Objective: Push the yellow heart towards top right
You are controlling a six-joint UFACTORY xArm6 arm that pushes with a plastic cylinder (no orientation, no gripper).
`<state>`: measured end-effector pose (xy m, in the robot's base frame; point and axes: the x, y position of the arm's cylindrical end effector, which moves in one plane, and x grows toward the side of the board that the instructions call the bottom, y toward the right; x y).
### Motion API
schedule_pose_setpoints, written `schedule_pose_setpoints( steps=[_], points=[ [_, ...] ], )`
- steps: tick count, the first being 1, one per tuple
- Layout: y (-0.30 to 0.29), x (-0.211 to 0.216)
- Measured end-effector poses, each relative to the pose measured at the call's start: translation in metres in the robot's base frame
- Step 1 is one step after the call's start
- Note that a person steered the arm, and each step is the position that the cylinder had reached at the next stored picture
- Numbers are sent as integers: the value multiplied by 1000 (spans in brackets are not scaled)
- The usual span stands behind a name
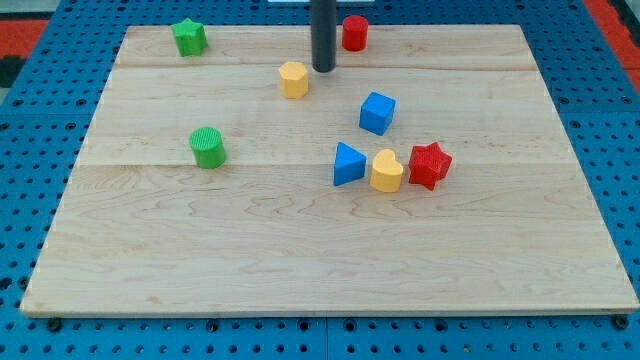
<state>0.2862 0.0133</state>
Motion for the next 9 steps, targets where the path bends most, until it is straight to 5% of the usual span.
schedule_pose_setpoints(
  steps=[5, 6, 8, 9],
  points=[
    [11, 207],
    [61, 217],
    [20, 194],
    [62, 173]
  ],
)
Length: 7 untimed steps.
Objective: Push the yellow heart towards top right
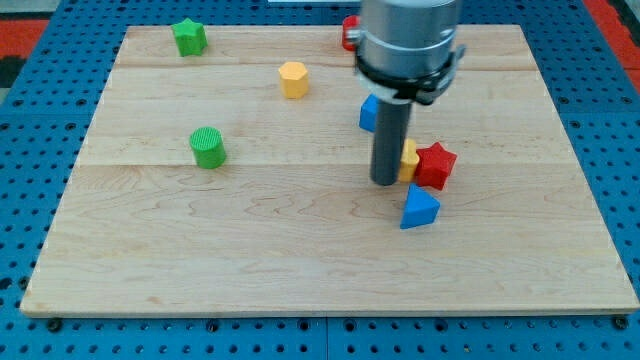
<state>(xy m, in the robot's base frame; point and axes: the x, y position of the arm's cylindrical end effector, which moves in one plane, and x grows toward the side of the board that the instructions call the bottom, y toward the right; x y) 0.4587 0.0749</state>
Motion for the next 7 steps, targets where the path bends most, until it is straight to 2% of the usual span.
schedule_pose_setpoints(
  steps=[1, 2, 4, 5, 6, 7],
  points=[
    [4, -27],
    [46, -38],
    [121, -104],
    [152, -104],
    [169, -110],
    [164, -141]
  ],
)
